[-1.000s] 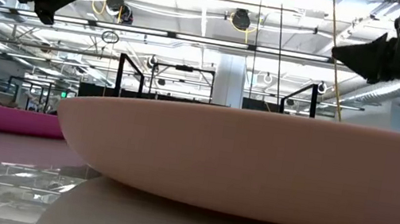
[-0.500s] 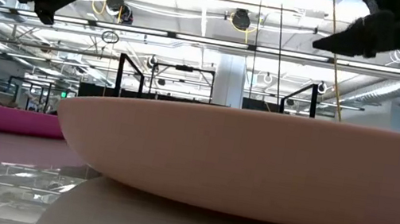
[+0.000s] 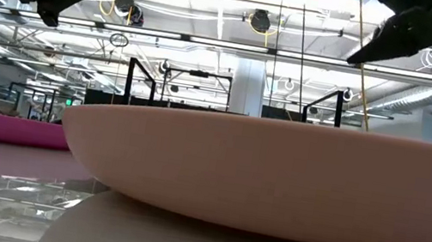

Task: Place and stack plates onto a shelf
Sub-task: Put the green plate on the shelf

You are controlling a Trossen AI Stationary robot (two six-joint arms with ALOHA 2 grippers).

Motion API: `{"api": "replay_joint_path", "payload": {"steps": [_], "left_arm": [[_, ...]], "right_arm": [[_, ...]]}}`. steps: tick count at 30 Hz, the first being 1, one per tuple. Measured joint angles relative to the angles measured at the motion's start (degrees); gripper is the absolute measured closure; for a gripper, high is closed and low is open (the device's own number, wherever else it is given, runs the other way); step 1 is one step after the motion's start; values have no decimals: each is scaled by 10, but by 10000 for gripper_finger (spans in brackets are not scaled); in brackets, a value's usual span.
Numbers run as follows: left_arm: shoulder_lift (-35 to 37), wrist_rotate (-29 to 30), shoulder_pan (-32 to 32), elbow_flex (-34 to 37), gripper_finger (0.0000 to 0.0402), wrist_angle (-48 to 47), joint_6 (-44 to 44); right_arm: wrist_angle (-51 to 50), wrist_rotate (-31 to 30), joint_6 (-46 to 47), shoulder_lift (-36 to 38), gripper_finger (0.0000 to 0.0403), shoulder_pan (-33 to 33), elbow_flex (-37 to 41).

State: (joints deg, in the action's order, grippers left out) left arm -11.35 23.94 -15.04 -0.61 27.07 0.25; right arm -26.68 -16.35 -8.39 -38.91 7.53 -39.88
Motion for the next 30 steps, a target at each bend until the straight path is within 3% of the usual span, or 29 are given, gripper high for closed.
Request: {"api": "replay_joint_path", "payload": {"steps": [5,14,25,30], "left_arm": [[0,0,0,0,199,0,0],[0,0,0,0,199,0,0],[0,0,0,0,199,0,0],[0,0,0,0,199,0,0]], "right_arm": [[-25,-2,8,0,284,0,0],[-156,-118,101,-30,284,16,0],[-185,-119,208,-114,284,76,0],[-187,-116,216,-173,284,111,0]]}}
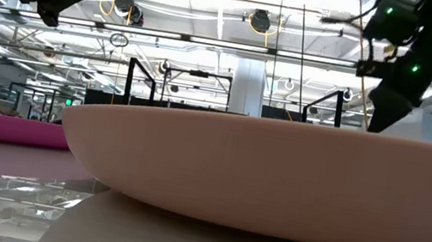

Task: Place and stack plates onto a shelf
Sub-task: Put the green plate on the shelf

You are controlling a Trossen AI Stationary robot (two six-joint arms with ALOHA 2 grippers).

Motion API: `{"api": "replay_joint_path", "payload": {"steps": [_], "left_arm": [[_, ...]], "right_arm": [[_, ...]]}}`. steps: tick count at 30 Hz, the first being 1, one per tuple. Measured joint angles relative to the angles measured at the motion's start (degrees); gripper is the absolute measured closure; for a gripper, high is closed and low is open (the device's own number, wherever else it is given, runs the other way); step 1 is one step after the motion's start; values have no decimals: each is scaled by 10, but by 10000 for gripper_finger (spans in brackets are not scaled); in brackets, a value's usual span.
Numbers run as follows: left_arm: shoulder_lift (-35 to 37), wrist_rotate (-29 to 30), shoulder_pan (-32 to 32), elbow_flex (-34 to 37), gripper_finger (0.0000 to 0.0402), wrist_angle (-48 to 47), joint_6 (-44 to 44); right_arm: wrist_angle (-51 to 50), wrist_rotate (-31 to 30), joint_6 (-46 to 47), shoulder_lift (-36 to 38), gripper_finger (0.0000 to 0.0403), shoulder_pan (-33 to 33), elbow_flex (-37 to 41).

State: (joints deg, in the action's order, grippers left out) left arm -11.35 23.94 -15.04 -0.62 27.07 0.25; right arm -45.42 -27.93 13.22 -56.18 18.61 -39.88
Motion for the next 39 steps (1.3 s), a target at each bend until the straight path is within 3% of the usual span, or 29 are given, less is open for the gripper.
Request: {"api": "replay_joint_path", "payload": {"steps": [4,12,18,23,33,39], "left_arm": [[0,0,0,0,199,0,0],[0,0,0,0,199,0,0],[0,0,0,0,199,0,0],[0,0,0,0,199,0,0],[0,0,0,0,199,0,0],[0,0,0,0,199,0,0]], "right_arm": [[22,43,-51,-46,284,21,0],[57,41,-100,-125,284,57,0],[129,85,-129,-152,284,66,0],[147,86,-137,-160,284,69,0],[105,-21,5,-118,284,70,0],[83,-34,48,-58,284,71,0]]}}
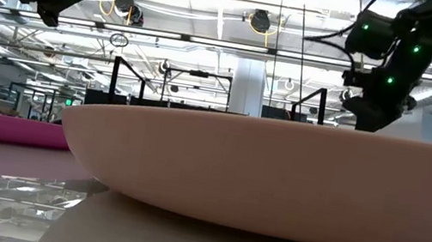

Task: Place and stack plates onto a shelf
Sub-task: Put the green plate on the shelf

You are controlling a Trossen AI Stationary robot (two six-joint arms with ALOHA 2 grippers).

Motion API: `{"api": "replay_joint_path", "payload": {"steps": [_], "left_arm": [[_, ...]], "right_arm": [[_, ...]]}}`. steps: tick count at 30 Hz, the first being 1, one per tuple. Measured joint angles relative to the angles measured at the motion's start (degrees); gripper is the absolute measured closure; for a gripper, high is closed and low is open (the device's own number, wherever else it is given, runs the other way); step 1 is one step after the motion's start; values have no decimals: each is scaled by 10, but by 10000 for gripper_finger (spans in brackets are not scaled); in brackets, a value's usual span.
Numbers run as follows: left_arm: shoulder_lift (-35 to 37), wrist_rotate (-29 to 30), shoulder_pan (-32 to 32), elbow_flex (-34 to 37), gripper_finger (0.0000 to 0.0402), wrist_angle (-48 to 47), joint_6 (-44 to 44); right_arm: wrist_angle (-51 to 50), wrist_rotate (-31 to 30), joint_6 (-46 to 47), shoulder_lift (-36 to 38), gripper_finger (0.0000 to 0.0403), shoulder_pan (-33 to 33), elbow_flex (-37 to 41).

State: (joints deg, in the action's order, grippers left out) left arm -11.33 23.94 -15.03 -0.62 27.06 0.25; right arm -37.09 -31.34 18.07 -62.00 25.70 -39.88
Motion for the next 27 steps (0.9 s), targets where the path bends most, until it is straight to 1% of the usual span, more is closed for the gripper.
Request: {"api": "replay_joint_path", "payload": {"steps": [5,8,9,11,15,17,19,22,27], "left_arm": [[0,0,0,0,199,0,0],[0,0,0,0,199,0,0],[0,0,0,0,199,0,0],[0,0,0,0,199,0,0],[0,0,0,0,199,0,0],[0,0,0,0,199,0,0],[0,0,0,0,199,0,0],[0,0,0,0,199,0,0],[0,0,0,0,199,0,0]], "right_arm": [[-17,30,26,32,284,34,9],[-3,34,9,36,284,78,21],[8,44,0,36,284,99,23],[34,78,-25,32,284,140,23],[88,199,-90,6,284,233,16],[85,245,-118,-20,284,271,-5],[60,270,-151,-53,284,303,-36],[-5,270,-203,-105,284,332,-105],[-111,270,-284,-186,284,358,-233]]}}
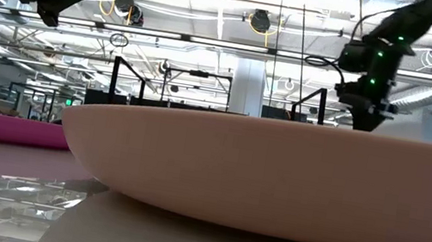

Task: Place and stack plates onto a shelf
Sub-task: Put the green plate on the shelf

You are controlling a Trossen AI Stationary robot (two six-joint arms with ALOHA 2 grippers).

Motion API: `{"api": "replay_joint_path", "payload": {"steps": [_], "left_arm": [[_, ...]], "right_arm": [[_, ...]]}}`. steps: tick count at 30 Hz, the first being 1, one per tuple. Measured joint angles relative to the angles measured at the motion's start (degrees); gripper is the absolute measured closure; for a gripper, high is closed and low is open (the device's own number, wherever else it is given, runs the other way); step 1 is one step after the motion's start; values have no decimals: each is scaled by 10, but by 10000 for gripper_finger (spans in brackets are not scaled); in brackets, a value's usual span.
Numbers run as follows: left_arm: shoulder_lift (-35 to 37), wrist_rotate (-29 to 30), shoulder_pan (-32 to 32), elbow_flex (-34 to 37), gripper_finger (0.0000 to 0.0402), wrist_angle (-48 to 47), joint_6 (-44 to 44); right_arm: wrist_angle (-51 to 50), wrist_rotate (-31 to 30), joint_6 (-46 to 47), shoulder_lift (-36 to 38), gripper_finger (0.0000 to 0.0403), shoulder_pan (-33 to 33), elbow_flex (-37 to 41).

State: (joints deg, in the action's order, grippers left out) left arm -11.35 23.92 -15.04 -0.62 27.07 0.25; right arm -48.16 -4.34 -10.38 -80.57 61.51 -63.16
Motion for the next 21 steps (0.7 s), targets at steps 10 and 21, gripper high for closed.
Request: {"api": "replay_joint_path", "payload": {"steps": [10,21], "left_arm": [[0,0,0,0,199,0,0],[0,0,0,0,199,0,0]], "right_arm": [[-63,29,-85,-111,284,29,-60],[7,44,-71,-143,284,30,-22]]}}
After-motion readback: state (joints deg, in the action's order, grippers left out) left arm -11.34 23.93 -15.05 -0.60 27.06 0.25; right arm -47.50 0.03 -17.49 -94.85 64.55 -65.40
